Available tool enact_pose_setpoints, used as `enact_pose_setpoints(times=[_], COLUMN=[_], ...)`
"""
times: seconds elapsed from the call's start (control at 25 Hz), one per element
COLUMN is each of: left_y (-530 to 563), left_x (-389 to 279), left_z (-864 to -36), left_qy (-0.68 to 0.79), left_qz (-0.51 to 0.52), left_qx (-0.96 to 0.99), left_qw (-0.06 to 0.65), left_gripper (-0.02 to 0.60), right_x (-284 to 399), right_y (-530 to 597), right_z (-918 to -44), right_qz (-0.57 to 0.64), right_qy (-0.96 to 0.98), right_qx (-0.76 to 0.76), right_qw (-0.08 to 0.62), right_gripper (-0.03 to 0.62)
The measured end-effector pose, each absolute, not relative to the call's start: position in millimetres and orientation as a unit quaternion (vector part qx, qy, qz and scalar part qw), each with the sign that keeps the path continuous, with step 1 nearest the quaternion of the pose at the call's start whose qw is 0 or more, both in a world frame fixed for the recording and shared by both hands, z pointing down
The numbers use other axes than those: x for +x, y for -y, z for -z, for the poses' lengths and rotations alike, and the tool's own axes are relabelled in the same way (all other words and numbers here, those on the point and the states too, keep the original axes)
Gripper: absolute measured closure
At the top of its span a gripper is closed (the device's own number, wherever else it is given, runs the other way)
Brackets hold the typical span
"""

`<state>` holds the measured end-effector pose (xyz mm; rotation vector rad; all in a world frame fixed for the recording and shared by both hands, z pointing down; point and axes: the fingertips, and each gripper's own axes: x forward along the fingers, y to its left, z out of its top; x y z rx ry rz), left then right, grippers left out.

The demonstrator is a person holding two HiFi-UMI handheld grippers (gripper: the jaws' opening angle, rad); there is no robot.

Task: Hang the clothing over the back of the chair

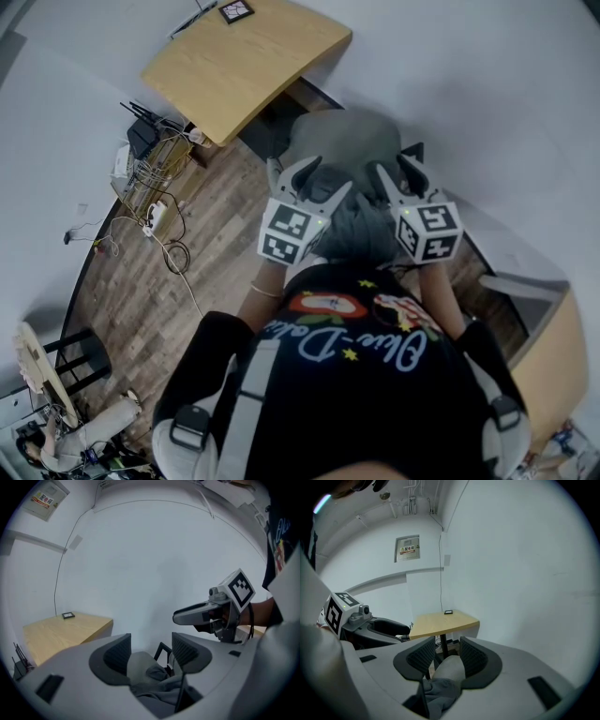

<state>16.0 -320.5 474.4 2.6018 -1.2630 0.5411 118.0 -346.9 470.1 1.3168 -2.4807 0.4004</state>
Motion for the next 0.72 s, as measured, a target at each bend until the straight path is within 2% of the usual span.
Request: enact_pose_setpoints(times=[0.08,0.24,0.36,0.4,0.48,0.56,0.72], left_y=[317,310,304,301,298,295,289], left_x=[16,16,20,21,20,18,15], left_z=[-467,-453,-441,-437,-430,-424,-413], left_qy=[0.431,0.436,0.424,0.423,0.426,0.431,0.438], left_qz=[-0.171,-0.152,-0.135,-0.13,-0.125,-0.123,-0.11], left_qx=[0.882,0.885,0.893,0.895,0.895,0.893,0.892], left_qw=[0.087,0.068,0.062,0.059,0.047,0.034,0.026], left_gripper=[0.323,0.377,0.393,0.398,0.474,0.523,0.537], right_x=[118,120,119,119,119,119,119], right_y=[342,336,332,331,328,325,318], right_z=[-466,-455,-445,-443,-437,-430,-420], right_qz=[-0.137,-0.129,-0.127,-0.126,-0.123,-0.119,-0.111], right_qy=[0.865,0.864,0.866,0.866,0.867,0.868,0.869], right_qx=[0.459,0.467,0.467,0.468,0.469,0.47,0.471], right_qw=[0.15,0.136,0.124,0.122,0.115,0.109,0.104], right_gripper=[0.452,0.55,0.586,0.592,0.592,0.592,0.592])
